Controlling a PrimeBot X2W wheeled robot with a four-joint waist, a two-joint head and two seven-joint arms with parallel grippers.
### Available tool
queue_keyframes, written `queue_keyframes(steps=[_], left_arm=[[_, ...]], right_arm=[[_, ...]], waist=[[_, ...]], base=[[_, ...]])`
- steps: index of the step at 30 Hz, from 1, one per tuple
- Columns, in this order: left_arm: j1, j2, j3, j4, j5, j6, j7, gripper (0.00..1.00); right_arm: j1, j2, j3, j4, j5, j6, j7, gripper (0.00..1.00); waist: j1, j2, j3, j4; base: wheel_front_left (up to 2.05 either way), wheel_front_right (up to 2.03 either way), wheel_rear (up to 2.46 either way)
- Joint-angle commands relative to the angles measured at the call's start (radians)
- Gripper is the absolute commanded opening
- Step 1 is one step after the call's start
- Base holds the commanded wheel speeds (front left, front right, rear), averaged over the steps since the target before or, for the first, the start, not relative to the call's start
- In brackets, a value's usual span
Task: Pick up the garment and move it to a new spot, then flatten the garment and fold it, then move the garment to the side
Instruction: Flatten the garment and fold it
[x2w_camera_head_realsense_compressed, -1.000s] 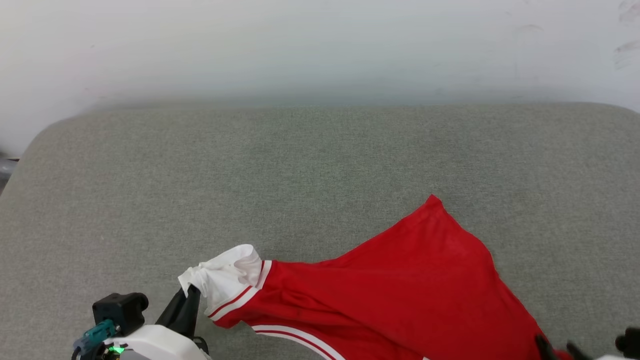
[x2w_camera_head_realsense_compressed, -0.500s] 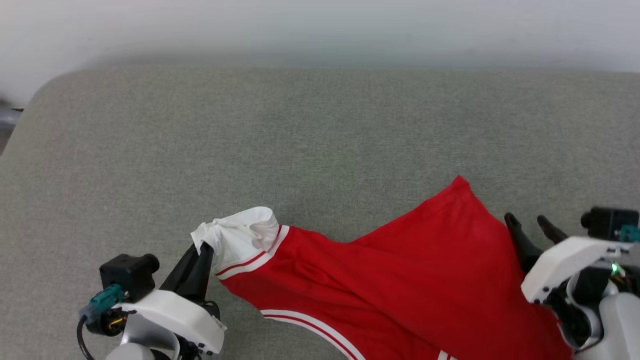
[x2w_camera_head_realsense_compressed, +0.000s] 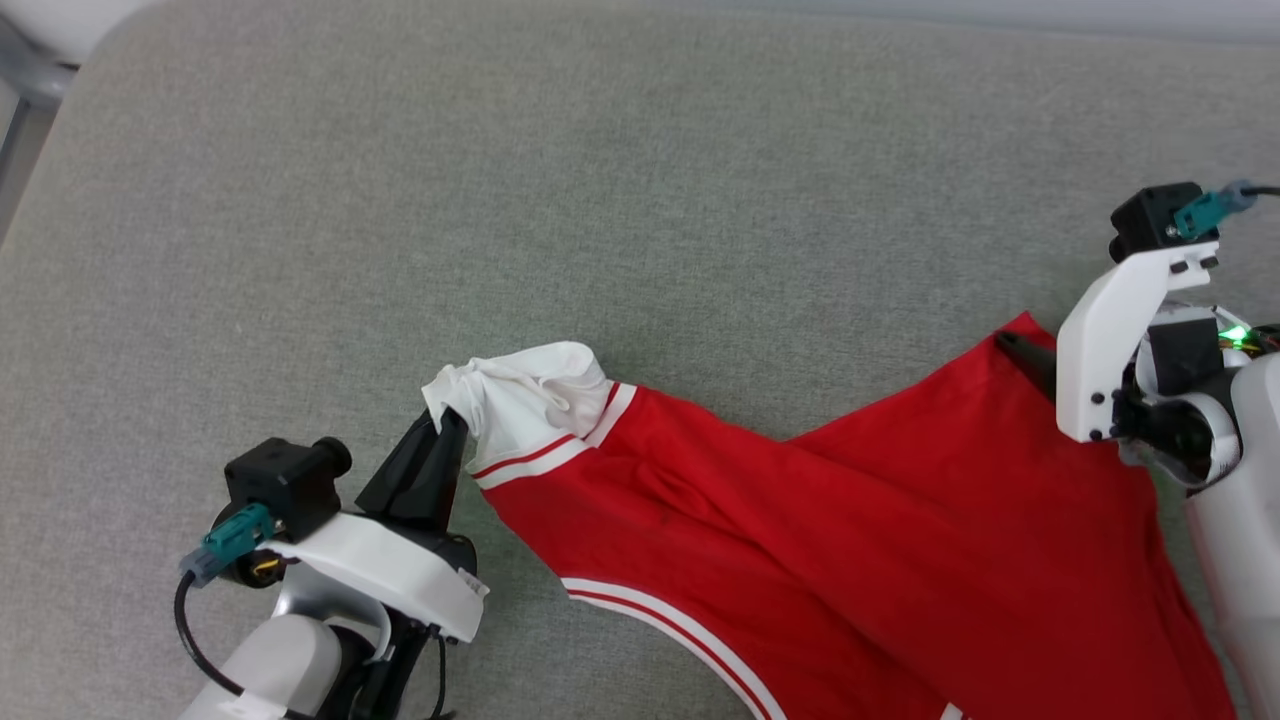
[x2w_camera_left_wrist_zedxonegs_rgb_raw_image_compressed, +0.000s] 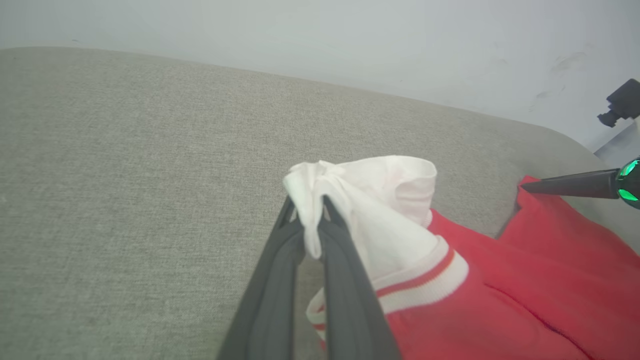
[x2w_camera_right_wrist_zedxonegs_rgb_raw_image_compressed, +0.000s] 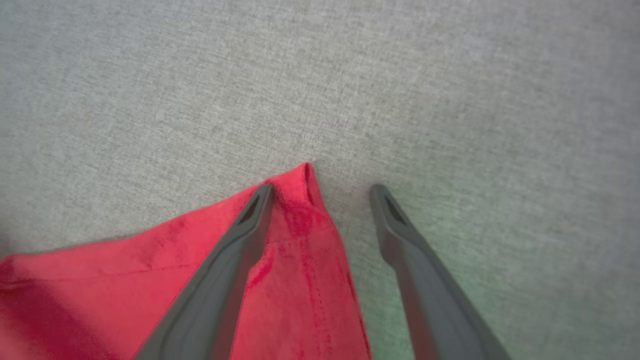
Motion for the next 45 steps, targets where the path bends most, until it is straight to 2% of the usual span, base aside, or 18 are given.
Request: queue_keyframes(steps=[1, 8, 9, 10, 15, 21, 25, 31, 35, 45], left_arm=[[-0.020, -0.005, -0.001, 0.005, 0.006, -0.007, -0.008, 0.00], [-0.041, -0.021, -0.007, 0.036, -0.002, -0.024, -0.020, 0.00], [-0.041, -0.021, -0.007, 0.039, -0.003, -0.023, -0.021, 0.00], [-0.041, -0.021, -0.007, 0.043, -0.005, -0.024, -0.022, 0.00], [-0.043, -0.006, -0.010, 0.062, 0.003, -0.022, -0.015, 0.00], [-0.076, 0.036, 0.022, 0.070, 0.005, -0.011, 0.000, 0.00], [-0.135, 0.065, 0.042, 0.081, 0.003, -0.024, 0.025, 0.00], [-0.307, 0.084, 0.059, 0.141, -0.007, -0.063, 0.086, 0.00], [-0.456, 0.064, 0.065, 0.204, -0.009, -0.084, 0.114, 0.00], [-0.837, 0.031, 0.072, 0.434, 0.018, -0.147, 0.135, 0.00]], right_arm=[[-0.016, -0.006, 0.016, 0.020, 0.006, 0.000, 0.030, 1.00], [0.041, 0.022, 0.069, 0.150, 0.061, 0.000, 0.266, 1.00], [0.049, 0.028, 0.069, 0.158, 0.064, 0.000, 0.291, 0.69], [0.053, 0.030, 0.069, 0.157, 0.065, 0.000, 0.307, 0.00], [0.021, 0.035, 0.035, 0.107, 0.058, 0.000, 0.270, 0.00], [-0.036, 0.024, 0.010, 0.009, 0.035, 0.000, 0.113, 0.00], [-0.059, 0.029, -0.014, -0.027, 0.002, 0.000, 0.007, 0.00], [-0.127, 0.040, -0.085, -0.041, -0.069, 0.000, -0.141, 0.00], [-0.197, 0.046, -0.131, -0.020, -0.128, -0.001, -0.227, 0.00], [-0.433, 0.054, -0.191, 0.049, -0.228, -0.001, -0.337, 0.00]], waist=[[-0.0002, 0.0000, 0.029, 0.020], [-0.0002, 0.0000, 0.048, 0.034], [-0.0002, 0.0000, 0.048, 0.034], [-0.0002, 0.0000, 0.047, 0.034], [-0.0002, 0.0000, 0.025, 0.022], [-0.0002, 0.0000, -0.026, -0.006], [-0.0002, 0.0000, -0.059, -0.036], [-0.0002, 0.0000, -0.075, -0.068], [-0.0002, 0.0000, -0.070, -0.090], [-0.0002, 0.0000, -0.013, -0.129]], base=[[0.00, 0.00, 0.00], [0.00, 0.00, 0.00], [0.00, 0.00, 0.00], [0.00, 0.00, 0.00], [0.00, 0.00, 0.00], [0.00, 0.00, 0.00], [0.00, 0.00, 0.00], [0.00, 0.00, 0.00], [0.00, 0.00, 0.00], [0.00, 0.00, 0.00]])
